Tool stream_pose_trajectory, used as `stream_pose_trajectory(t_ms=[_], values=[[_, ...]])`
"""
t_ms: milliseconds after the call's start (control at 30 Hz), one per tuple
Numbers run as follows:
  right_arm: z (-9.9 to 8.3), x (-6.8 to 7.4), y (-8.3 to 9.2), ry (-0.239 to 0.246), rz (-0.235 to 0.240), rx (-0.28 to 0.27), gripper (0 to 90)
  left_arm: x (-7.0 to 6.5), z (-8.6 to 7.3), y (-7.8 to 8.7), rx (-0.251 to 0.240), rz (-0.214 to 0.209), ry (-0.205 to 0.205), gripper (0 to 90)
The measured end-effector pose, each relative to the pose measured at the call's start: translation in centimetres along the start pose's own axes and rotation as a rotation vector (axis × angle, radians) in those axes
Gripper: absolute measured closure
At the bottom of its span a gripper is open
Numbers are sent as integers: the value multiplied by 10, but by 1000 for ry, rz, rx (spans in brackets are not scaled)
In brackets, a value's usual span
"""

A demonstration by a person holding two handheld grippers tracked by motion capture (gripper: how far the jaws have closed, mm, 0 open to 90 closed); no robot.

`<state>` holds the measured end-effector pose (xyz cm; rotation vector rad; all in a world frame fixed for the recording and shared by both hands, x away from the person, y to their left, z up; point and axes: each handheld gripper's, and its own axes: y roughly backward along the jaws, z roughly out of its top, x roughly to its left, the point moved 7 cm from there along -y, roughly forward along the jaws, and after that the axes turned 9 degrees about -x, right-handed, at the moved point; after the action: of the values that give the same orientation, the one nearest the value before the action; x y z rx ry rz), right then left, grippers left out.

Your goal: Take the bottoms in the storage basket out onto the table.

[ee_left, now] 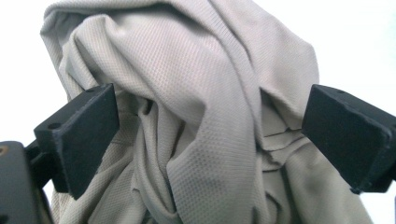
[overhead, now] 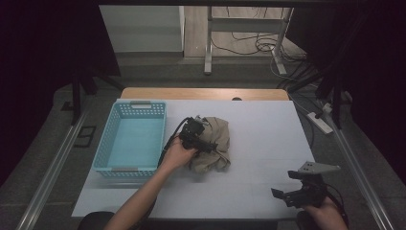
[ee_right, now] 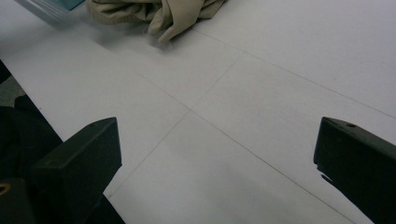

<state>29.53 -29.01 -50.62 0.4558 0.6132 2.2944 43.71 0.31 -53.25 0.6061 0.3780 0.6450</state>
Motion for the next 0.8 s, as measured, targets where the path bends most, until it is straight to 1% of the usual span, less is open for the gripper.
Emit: stream_pose_trajectory(t_ms=[100, 167, 233, 367, 533, 733, 800], values=[[0, 0, 0, -1, 1, 1, 10, -1, 1, 2, -6, -17, 9, 36], [0, 0, 0, -2, 1, -1, 10, -3, 0, 2, -10, -28, 7, 31], [0, 0, 0, -3, 2, -1, 10, -4, 0, 2, -4, -37, 9, 15], [0, 0, 0, -1, 3, -1, 10, -7, 1, 4, -18, -63, 21, 8], [0, 0, 0, -1, 3, -2, 10, -10, 4, 9, -44, -82, 23, 3], [0, 0, 1, 0, 4, -2, 10, -13, 5, 13, -50, -105, 16, 0], [0, 0, 1, -1, 4, -5, 10, -13, 6, 14, -53, -119, 23, 0]])
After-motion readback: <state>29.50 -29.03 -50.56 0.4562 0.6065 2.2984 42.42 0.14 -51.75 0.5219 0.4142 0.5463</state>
